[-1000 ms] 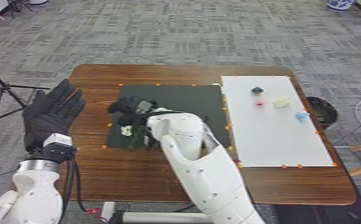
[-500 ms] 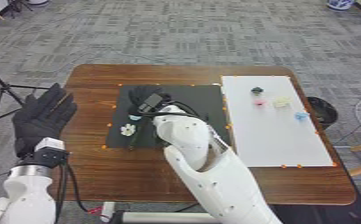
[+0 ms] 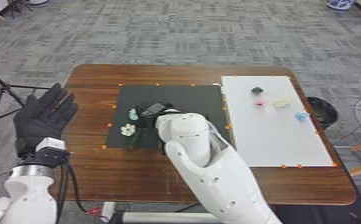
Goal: Arrange flowers
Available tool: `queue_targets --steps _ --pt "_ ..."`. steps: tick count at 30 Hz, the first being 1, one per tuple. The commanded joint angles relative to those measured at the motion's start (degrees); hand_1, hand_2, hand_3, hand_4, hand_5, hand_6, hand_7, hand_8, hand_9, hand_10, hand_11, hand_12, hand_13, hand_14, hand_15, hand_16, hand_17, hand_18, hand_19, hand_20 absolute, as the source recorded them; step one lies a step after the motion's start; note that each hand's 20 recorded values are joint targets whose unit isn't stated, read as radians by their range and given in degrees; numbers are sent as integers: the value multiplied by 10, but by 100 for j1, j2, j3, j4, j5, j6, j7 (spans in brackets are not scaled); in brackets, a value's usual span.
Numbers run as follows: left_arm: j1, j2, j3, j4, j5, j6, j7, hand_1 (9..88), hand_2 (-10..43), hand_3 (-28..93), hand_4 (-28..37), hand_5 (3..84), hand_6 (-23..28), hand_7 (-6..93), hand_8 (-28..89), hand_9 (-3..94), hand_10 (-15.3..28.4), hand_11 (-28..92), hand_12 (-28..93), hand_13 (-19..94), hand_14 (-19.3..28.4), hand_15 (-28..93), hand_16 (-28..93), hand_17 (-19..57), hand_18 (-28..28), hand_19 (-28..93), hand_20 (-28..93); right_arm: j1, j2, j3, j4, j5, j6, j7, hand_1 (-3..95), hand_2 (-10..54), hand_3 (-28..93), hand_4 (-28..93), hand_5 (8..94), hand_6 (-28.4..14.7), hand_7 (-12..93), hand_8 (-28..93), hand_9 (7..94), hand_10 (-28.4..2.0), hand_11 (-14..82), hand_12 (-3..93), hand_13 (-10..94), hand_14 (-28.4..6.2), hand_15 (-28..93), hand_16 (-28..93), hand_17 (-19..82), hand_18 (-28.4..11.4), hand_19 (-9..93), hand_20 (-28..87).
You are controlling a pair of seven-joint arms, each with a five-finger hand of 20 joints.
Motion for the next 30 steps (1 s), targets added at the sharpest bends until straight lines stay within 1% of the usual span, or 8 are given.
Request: queue_targets --steps 1,3,8,15,18,22,25,30 --pt "-154 -23 265 33 28 -92 -123 254 146 708 -283 448 83 125 -95 338 135 189 84 259 147 225 -31 -70 146 354 86 -162 -59 -33 132 -419 35 -245 281 221 804 -47 684 -31 95 -103 803 -154 488 369 785 -96 808 442 532 -249 932 522" --pt "-203 1 306 50 8 -99 -123 255 146 707 -283 448 83 125 -95 338 135 189 85 260 147 226 -31 -70 146 354 86 -154 -82 -51 167 -499 -46 -238 281 219 807 -44 680 -29 95 -103 805 -154 487 369 786 -95 809 442 532 -249 932 523" --pt "-268 24 312 69 53 -134 -150 255 145 709 -283 449 83 125 -95 338 135 189 84 260 147 226 -32 -70 146 354 85 -178 -124 -27 245 -440 -33 -113 283 219 808 -40 667 -28 90 -107 804 -154 482 370 786 -97 808 446 533 -249 932 525" --pt "-184 24 259 81 -8 -112 -109 255 145 708 -283 448 83 125 -95 338 135 189 84 260 147 225 -32 -70 146 354 85 -185 -234 -6 349 -523 49 -103 282 219 810 -40 623 -26 85 -108 802 -153 478 371 783 -97 807 451 533 -248 932 526" --pt "-144 -4 249 79 -5 -119 -140 255 145 708 -283 448 83 125 -95 338 135 189 84 259 147 226 -32 -70 146 354 85 -204 -258 7 377 -541 109 -107 282 219 811 -40 614 -25 86 -108 799 -154 477 371 783 -97 807 453 533 -248 932 526" --pt "-217 4 303 107 -54 -28 -128 255 145 708 -283 448 83 125 -95 338 135 189 84 259 148 226 -32 -70 146 354 85 -234 -300 -5 379 -460 53 -23 282 221 811 -42 595 -26 84 -108 795 -155 477 372 782 -98 807 454 532 -246 932 527" --pt "-282 -9 346 139 -37 -84 -167 255 145 708 -283 448 83 126 -95 338 135 189 84 260 147 226 -32 -70 146 354 85 -231 -297 -1 411 -571 92 -67 281 222 812 -44 583 -25 84 -108 789 -154 476 371 780 -97 807 455 531 -246 932 527" --pt "-209 -17 328 116 -50 -77 -140 255 146 708 -283 448 83 126 -95 338 135 190 84 260 147 226 -32 -70 145 353 85 -196 -270 57 422 -468 133 84 280 218 811 -46 583 -26 86 -108 785 -154 477 371 778 -97 807 457 527 -243 932 526"
